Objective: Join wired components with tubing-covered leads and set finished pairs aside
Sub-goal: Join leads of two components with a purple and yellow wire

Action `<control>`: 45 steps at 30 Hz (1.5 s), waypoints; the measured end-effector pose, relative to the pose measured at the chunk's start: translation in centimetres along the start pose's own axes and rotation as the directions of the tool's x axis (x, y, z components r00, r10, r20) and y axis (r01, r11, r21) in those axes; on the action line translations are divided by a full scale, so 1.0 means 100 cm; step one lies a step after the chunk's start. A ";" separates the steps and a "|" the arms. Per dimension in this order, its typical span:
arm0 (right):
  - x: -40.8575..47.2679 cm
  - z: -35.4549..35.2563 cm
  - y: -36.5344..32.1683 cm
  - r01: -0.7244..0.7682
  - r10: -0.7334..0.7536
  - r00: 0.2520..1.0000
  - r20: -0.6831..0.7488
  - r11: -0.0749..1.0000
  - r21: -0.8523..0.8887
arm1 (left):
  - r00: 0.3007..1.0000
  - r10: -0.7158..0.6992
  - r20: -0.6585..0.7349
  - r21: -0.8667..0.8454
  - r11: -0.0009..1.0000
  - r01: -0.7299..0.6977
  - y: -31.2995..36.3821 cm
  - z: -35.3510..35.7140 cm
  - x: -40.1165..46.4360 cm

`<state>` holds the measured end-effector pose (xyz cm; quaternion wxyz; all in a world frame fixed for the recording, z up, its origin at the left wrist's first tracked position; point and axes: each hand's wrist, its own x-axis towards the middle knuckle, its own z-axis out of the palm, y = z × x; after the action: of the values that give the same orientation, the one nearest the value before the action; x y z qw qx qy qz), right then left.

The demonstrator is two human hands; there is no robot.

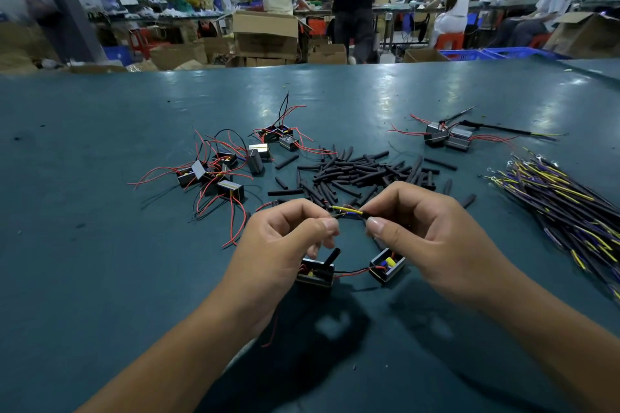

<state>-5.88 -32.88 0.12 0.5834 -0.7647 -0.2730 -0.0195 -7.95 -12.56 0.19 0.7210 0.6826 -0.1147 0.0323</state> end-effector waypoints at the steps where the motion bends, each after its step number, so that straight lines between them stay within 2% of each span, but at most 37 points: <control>1: 0.000 -0.001 0.000 -0.007 0.007 1.000 0.005 1.000 0.008 | 1.000 0.001 -0.006 -0.017 1.000 -0.001 0.000 -0.001 0.001; 4: 0.000 0.000 0.000 -0.019 0.019 1.000 0.022 1.000 0.016 | 0.999 0.025 -0.024 -0.032 0.999 -0.025 -0.001 -0.002 0.001; 9: 0.000 0.000 -0.001 -0.016 0.016 1.000 0.021 1.000 -0.005 | 0.984 0.179 0.017 0.243 0.954 -0.177 -0.001 -0.001 -0.004; 14: -0.001 0.002 0.001 -0.021 0.022 0.999 0.034 1.000 -0.019 | 0.966 0.258 0.005 0.393 0.888 -0.239 -0.005 -0.002 -0.003; 23: 0.000 0.001 0.002 -0.046 0.046 0.999 0.028 0.999 0.007 | 0.979 0.202 -0.006 0.298 0.935 -0.191 -0.002 0.001 -0.002; 25: 0.000 0.001 0.002 -0.042 0.042 0.998 0.037 0.999 0.001 | 0.990 0.139 0.004 0.196 0.971 -0.137 -0.001 0.002 -0.002; 27: -0.001 0.001 0.002 -0.041 0.041 0.998 0.043 0.999 -0.003 | 1.000 0.020 0.004 0.085 0.996 -0.020 0.000 0.004 -0.002; 29: -0.001 0.003 0.001 -0.035 0.035 0.998 0.045 0.999 -0.010 | 0.999 -0.046 0.015 0.039 0.998 0.045 0.001 0.004 -0.001; 35: -0.002 0.007 -0.001 0.023 -0.019 0.999 0.046 0.996 -0.091 | 0.999 0.001 0.050 0.136 0.991 -0.007 0.004 0.003 -0.002; 39: -0.002 0.004 -0.002 0.063 -0.057 0.996 0.072 0.994 -0.084 | 0.987 -0.103 0.127 0.003 0.995 0.103 0.005 0.000 -0.002; 42: -0.003 -0.001 -0.006 0.144 -0.128 0.986 0.106 0.977 -0.158 | 0.966 -0.181 0.186 -0.050 0.980 0.193 0.007 -0.001 -0.002; 43: -0.002 -0.002 -0.007 0.169 -0.148 0.982 0.116 0.966 -0.196 | 0.967 -0.174 0.187 -0.016 0.984 0.180 0.007 -0.001 -0.002; 45: -0.002 -0.004 -0.008 0.202 -0.173 0.976 0.131 0.945 -0.257 | 0.981 -0.079 0.178 0.151 0.987 0.052 0.008 -0.004 -0.002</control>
<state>-6.32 -33.16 0.89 0.4545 -0.8071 -0.3702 -0.0706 -8.30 -12.12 0.92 0.6565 0.7368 -0.1551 -0.0462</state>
